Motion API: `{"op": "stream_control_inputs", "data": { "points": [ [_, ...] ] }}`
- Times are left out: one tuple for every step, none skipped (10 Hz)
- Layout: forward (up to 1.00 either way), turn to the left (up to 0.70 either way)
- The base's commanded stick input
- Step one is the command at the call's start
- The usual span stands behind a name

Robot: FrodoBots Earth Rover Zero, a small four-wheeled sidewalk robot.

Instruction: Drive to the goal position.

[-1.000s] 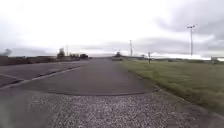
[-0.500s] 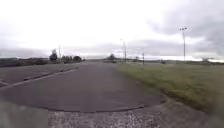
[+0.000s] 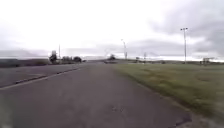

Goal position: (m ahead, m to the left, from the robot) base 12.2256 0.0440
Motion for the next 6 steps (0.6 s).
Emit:
{"op": "stream_control_inputs", "data": {
  "points": [
    [1.0, 0.0],
    [1.0, 0.0],
    [1.0, 0.13],
    [1.0, 0.29],
    [1.0, 0.34],
    [1.0, 0.15]
  ]
}}
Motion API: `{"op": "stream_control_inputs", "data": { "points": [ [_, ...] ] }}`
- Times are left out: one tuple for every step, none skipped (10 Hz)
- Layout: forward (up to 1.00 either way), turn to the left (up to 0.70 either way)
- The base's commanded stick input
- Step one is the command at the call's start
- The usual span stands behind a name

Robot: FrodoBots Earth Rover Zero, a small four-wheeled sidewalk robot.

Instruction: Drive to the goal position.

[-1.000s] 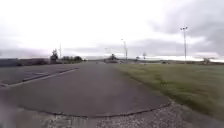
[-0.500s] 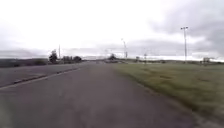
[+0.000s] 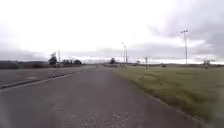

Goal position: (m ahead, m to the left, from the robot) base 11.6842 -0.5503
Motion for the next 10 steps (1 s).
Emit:
{"op": "stream_control_inputs", "data": {
  "points": [
    [1.0, 0.0],
    [1.0, 0.0],
    [1.0, 0.0],
    [1.0, 0.0],
    [1.0, 0.0],
    [1.0, 0.0],
    [1.0, 0.0],
    [1.0, 0.0],
    [1.0, 0.0],
    [1.0, 0.0]
  ]
}}
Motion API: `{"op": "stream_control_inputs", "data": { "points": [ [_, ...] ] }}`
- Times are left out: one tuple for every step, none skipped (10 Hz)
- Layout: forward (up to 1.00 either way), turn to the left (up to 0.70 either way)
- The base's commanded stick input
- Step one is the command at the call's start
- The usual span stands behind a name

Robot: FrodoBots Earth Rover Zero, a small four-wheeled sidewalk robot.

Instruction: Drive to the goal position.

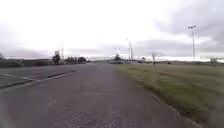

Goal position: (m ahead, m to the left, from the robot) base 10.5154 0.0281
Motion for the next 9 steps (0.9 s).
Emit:
{"op": "stream_control_inputs", "data": {
  "points": [
    [1.0, 0.0],
    [1.0, 0.0],
    [1.0, 0.0],
    [1.0, 0.0],
    [1.0, 0.0],
    [1.0, 0.0],
    [1.0, 0.0],
    [1.0, 0.0],
    [1.0, 0.0]
  ]
}}
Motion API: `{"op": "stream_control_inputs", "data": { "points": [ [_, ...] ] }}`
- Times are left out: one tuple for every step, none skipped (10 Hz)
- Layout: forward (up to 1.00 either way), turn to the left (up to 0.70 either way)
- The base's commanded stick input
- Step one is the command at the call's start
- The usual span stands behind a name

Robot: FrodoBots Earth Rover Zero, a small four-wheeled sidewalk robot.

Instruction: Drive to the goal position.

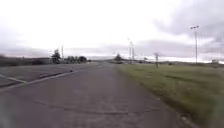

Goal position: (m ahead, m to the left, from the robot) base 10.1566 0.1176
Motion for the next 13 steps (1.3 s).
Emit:
{"op": "stream_control_inputs", "data": {
  "points": [
    [1.0, 0.0],
    [1.0, 0.0],
    [1.0, 0.0],
    [1.0, 0.0],
    [1.0, 0.0],
    [1.0, 0.0],
    [1.0, 0.0],
    [1.0, 0.0],
    [1.0, 0.0],
    [1.0, 0.0],
    [1.0, 0.0],
    [1.0, 0.0],
    [1.0, 0.0]
  ]
}}
